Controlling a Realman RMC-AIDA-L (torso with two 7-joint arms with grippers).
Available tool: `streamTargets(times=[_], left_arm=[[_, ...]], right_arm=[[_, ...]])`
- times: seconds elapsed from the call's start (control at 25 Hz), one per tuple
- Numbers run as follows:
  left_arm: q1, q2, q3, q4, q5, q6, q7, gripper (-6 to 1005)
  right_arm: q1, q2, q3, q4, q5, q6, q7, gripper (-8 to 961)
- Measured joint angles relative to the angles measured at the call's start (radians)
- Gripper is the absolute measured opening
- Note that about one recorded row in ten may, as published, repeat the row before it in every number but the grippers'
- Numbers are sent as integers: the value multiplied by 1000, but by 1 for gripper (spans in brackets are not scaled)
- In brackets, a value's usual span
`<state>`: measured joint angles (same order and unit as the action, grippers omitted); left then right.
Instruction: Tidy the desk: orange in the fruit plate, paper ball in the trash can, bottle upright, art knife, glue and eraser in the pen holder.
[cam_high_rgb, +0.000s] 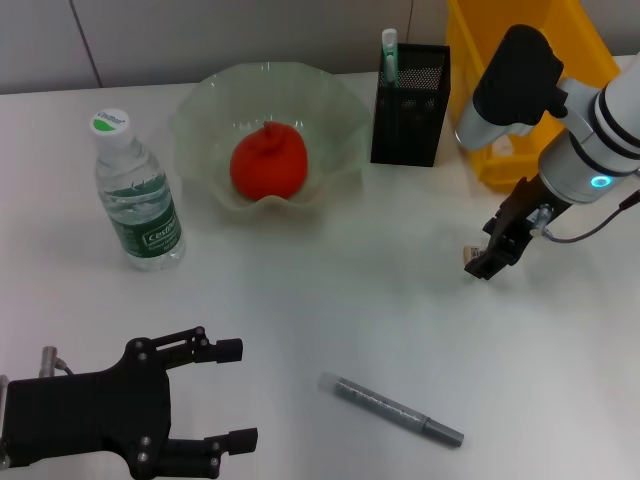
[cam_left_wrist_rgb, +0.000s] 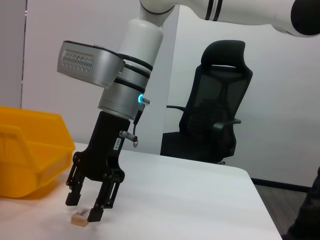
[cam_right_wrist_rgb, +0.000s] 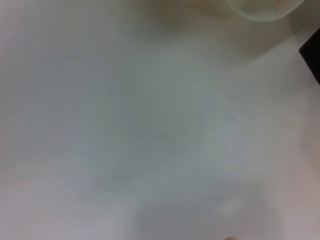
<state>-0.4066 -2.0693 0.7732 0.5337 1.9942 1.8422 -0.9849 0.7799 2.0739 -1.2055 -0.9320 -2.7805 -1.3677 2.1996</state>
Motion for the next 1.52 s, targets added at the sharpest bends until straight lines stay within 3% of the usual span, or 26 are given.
streamTargets(times=[0.28, 0.48, 1.36, 1.44, 1.52], left_arm=[[0, 0, 0, 0, 0, 1, -1, 860], [-1, 0, 0, 0, 0, 2, -1, 861], [-1, 0, 0, 0, -2, 0, -2, 861], [-1, 0, 0, 0, -2, 0, -2, 860], [-1, 0, 0, 0, -2, 0, -1, 860]], right_arm=[[9, 0, 60, 45, 4, 18, -41, 522], [8, -1, 66, 50, 21, 18, -48, 333], [14, 1, 52, 43, -5, -8, -28, 333], [13, 2, 58, 30, -9, -16, -25, 250], [9, 2, 66, -9, -9, -33, -18, 250]])
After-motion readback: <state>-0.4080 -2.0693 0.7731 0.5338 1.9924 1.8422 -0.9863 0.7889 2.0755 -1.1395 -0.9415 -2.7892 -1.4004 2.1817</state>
